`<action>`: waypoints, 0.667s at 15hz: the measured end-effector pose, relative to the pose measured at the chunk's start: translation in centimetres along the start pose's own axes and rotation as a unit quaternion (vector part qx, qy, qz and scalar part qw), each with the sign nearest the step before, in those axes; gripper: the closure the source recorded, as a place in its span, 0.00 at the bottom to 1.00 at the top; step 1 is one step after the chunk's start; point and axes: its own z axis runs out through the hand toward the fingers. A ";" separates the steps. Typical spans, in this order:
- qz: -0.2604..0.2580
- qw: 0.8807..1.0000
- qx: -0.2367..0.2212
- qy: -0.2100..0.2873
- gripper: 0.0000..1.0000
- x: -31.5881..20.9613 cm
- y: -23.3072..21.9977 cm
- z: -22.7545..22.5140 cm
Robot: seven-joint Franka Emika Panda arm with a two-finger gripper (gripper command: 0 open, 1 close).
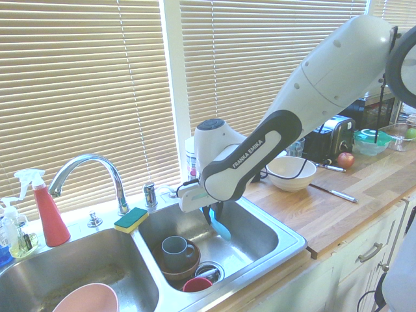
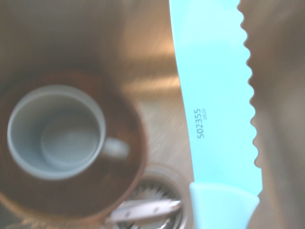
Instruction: Put the knife into the sink
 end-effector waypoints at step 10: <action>-0.010 0.999 -0.021 -0.036 1.00 -2.1 0.3 13.4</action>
